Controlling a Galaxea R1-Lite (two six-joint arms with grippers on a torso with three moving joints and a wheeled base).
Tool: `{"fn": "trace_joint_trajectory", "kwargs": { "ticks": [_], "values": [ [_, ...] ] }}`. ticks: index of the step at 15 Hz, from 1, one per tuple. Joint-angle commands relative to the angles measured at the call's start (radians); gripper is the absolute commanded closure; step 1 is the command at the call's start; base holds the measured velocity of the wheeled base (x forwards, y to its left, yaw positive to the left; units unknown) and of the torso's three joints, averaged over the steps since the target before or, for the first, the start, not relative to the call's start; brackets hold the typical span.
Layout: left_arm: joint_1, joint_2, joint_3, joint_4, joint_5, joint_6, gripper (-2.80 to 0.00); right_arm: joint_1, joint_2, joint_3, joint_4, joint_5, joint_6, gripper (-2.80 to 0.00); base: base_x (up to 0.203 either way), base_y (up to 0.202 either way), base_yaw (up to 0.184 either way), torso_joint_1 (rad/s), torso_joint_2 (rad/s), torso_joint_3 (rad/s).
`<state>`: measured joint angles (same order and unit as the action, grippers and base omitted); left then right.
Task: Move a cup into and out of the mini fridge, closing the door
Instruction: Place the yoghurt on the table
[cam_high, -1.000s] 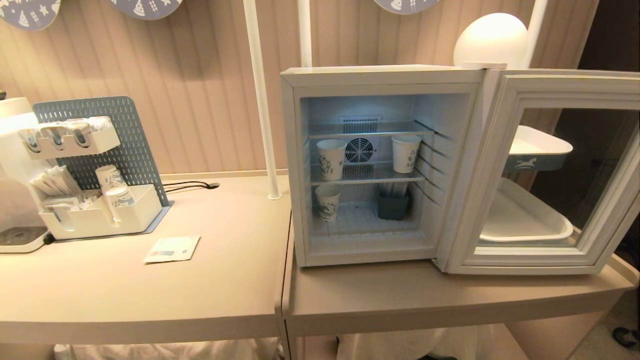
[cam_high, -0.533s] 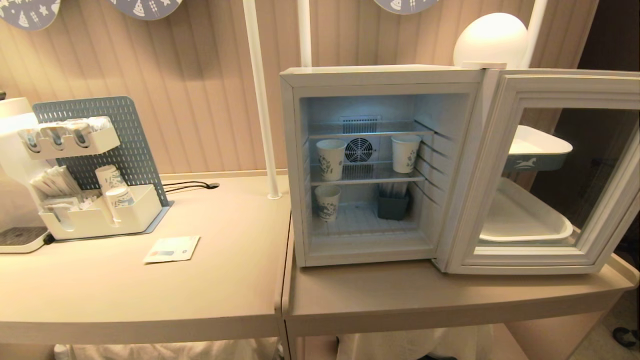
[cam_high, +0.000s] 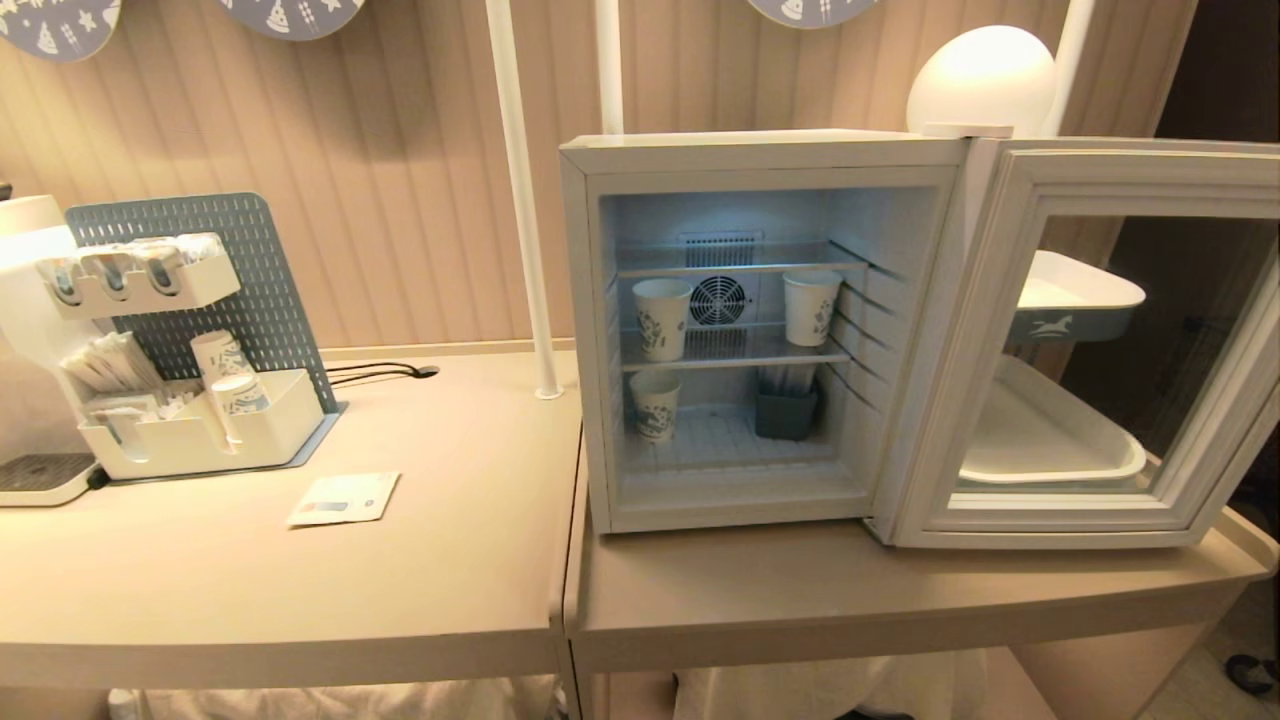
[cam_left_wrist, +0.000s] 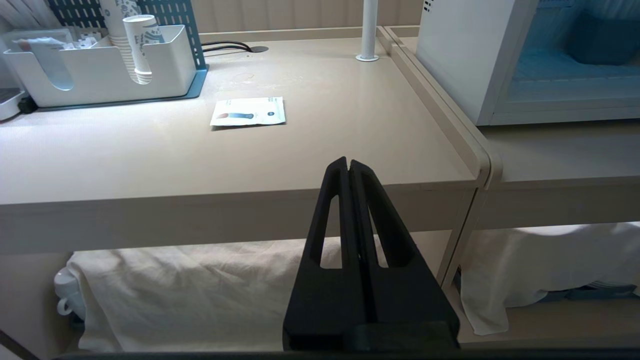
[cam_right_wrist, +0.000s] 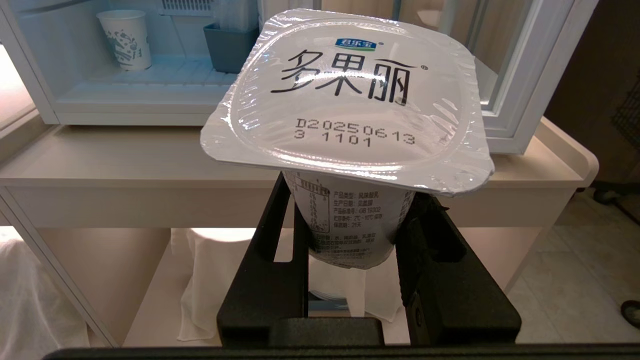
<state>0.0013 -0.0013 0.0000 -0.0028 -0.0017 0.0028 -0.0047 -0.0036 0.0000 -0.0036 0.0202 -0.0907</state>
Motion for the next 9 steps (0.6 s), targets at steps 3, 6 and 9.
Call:
{"fn": "trace_joint_trajectory", "kwargs": {
  "ticks": [3, 6, 9],
  "values": [
    [0.0, 0.001, 0.0, 0.0, 0.0, 0.0, 0.0, 0.0, 0.004, 0.005, -0.001, 0.001, 0.002, 0.0, 0.0, 0.0, 0.0, 0.0, 0.0, 0.0],
    [0.0, 0.001, 0.0, 0.0, 0.0, 0.0, 0.0, 0.0, 0.004, 0.005, -0.001, 0.001, 0.002, 0.0, 0.0, 0.0, 0.0, 0.0, 0.0, 0.0],
    [-0.001, 0.001, 0.0, 0.0, 0.0, 0.0, 0.0, 0.0, 0.004, 0.005, -0.001, 0.0, 0.002, 0.0, 0.0, 0.0, 0.0, 0.0, 0.0, 0.0]
  ]
}}
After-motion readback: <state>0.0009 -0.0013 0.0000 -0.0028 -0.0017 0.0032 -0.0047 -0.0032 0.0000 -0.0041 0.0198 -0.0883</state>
